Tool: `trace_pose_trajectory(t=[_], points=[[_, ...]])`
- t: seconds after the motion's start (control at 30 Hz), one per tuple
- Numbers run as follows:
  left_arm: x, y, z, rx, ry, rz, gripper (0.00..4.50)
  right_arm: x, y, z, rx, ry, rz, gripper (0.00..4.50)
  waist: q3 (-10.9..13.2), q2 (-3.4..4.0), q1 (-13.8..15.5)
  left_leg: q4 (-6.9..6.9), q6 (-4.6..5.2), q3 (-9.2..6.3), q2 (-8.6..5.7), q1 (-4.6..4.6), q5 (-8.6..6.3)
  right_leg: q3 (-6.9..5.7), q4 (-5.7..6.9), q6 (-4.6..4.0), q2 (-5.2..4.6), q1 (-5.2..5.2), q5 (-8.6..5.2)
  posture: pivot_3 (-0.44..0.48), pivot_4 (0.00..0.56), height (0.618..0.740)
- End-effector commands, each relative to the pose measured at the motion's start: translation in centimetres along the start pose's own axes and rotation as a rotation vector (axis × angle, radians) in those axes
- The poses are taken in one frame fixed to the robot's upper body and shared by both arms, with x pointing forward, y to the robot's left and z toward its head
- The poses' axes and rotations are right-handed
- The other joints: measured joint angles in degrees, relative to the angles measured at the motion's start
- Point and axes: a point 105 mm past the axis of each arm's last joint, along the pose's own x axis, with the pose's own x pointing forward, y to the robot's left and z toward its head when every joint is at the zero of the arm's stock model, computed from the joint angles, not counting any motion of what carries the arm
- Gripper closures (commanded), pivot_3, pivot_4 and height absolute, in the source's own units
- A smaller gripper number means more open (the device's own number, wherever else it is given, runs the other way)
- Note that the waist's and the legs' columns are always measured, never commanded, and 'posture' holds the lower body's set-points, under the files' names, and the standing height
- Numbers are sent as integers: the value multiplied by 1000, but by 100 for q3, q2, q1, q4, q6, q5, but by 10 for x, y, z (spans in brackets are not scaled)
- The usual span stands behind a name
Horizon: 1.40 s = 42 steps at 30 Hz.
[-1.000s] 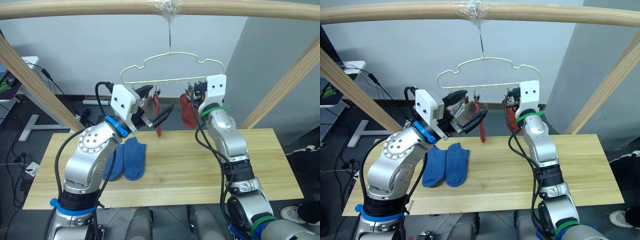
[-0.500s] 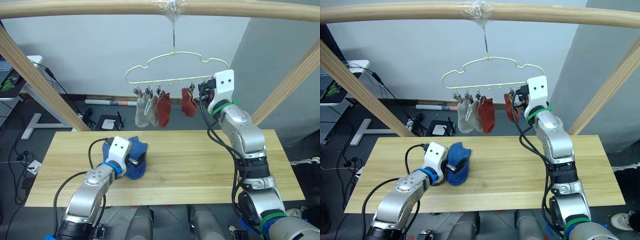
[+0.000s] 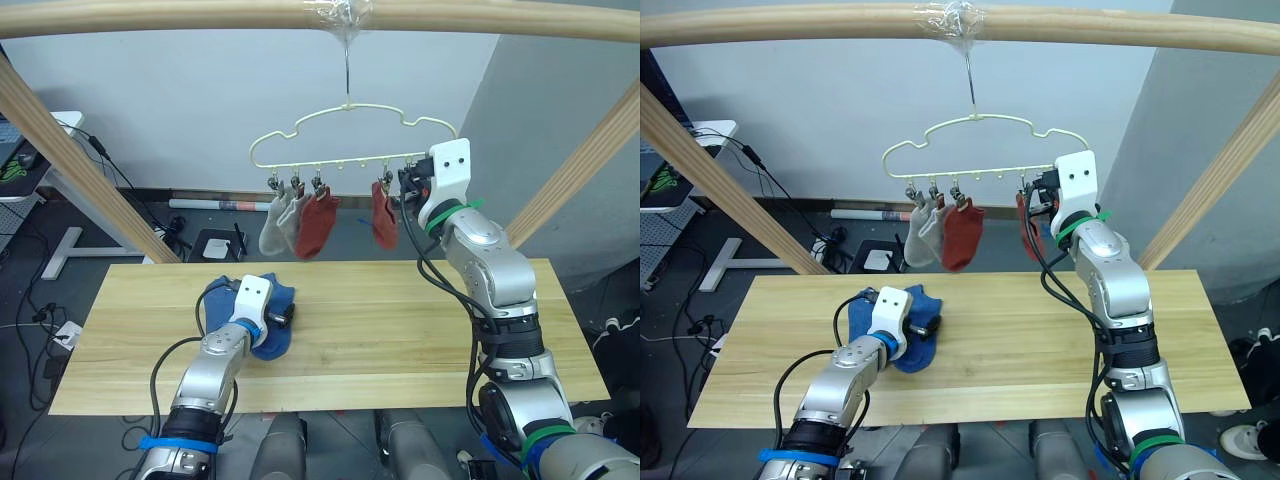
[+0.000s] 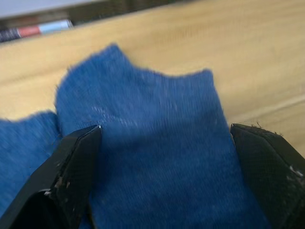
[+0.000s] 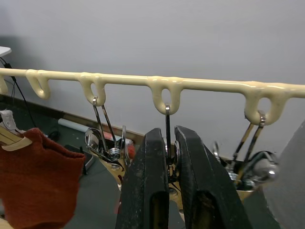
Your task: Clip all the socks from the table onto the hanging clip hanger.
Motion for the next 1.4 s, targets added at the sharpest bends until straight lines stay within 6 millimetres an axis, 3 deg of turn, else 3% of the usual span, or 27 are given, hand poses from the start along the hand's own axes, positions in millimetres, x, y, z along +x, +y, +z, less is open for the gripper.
trace_pose_trajectory(t=[0.03, 0.13, 0.5, 0.63, 0.67, 0.8, 0.93, 1.17, 1.4], points=[[3, -19, -18, -8, 73, -97, 0, -5, -4, 9, 4, -29, -13, 4492, 0, 0, -2, 0, 0, 0, 0, 1, 0, 0, 0, 6, 0, 1, -3, 76, 260, 740], [1, -22, -23, 13, 92, -125, 0, -6, -6, 8, 1, -23, -14, 4492, -1, 1, -3, -1, 0, -1, 0, 9, 0, 0, -1, 5, 0, 12, -4, 76, 260, 740], [2, -45, -17, 192, 27, -252, 3211, -5, -17, 7, 4, 11, 6, 4500, -1, 1, -1, 0, 0, -1, -2, 9, 0, 0, -5, 6, -2, 16, -4, 56, 264, 740], [-4, -58, 2, 193, -71, -327, 4361, -7, -31, 3, 187, 85, -17, 4500, -1, 1, -1, -1, 0, -3, -1, 8, 0, -1, -5, 5, -2, 17, -4, 52, 255, 740], [-7, -62, 8, 206, -103, -352, 4476, -8, -35, 3, 242, 106, -22, 4500, 0, 1, 3, 0, 0, -3, -1, 7, 0, -2, -6, -4, -2, 17, 1, 52, 255, 740], [-16, -71, 20, 331, -158, -426, 4476, -10, -43, 3, 414, 180, -17, 4500, -1, 1, 12, 0, 0, -8, -1, 5, 0, -5, -6, -6, -3, 17, 1, 55, 245, 740], [-31, -87, 72, 344, -374, -492, 4476, -18, -47, 4, 629, 302, 28, 4500, 0, 1, 46, 1, 1, -8, -3, 3, 0, -5, -7, -21, -5, 18, 3, 54, 234, 740], [-51, -120, 144, 406, -692, -520, 4476, -23, -33, 16, 725, 373, 100, 4500, -3, 5, 78, -1, 2, -6, -7, 1, -1, -8, -12, -23, -10, 21, 10, 46, 223, 740], [-51, -131, 159, 498, -771, -497, 4476, -25, -28, 14, 782, 387, 97, 4500, -4, 6, 45, -1, 2, -7, -7, 0, -1, -9, -11, -22, -9, 20, 10, 36, 214, 740]])
